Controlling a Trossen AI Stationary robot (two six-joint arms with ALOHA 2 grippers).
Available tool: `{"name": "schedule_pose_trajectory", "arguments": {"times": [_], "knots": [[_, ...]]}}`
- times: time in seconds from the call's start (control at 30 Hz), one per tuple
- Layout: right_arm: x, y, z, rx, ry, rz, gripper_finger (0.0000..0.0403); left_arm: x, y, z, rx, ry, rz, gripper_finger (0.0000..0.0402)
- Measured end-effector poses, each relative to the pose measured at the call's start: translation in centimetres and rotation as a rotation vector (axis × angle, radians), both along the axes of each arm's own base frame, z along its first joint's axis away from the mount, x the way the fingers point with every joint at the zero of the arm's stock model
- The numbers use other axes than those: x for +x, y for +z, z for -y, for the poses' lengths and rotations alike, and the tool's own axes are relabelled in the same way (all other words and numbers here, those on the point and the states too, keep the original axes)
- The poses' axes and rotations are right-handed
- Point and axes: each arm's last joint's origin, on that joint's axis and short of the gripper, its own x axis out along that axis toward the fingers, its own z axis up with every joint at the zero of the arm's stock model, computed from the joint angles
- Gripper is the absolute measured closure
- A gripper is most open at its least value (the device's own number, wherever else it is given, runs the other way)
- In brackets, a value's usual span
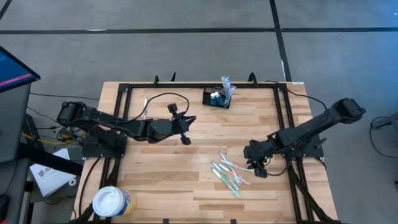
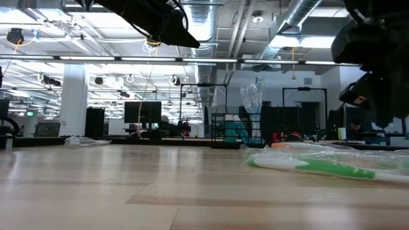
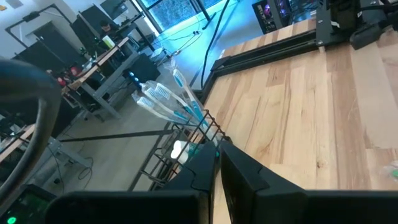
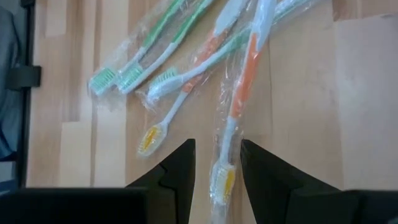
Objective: Pick & Place toothbrushing station
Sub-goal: Put the orange toothbrush into the mesh organizer
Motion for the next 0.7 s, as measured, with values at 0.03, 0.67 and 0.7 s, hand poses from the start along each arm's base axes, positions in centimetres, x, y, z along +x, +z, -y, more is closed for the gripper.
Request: {"name": "schedule_pose_trajectory", "arguments": {"times": [0.03, 0.67, 0.7], "knots": [[0.1, -0.3, -0.1, -0.012, 0.0, -0.01, 0.0285, 0.0, 0.0, 0.0, 0.0, 0.0, 0.0, 0.0385], [1.7, -4.3, -1.0, -0.029, 0.024, -0.166, 0.0286, 0.0, 0.0, 0.0, 0.0, 0.0, 0.0, 0.0385], [1.7, -4.2, -1.0, -0.029, 0.024, -0.167, 0.0289, 0.0, 0.0, 0.0, 0.0, 0.0, 0.0, 0.0385]]}}
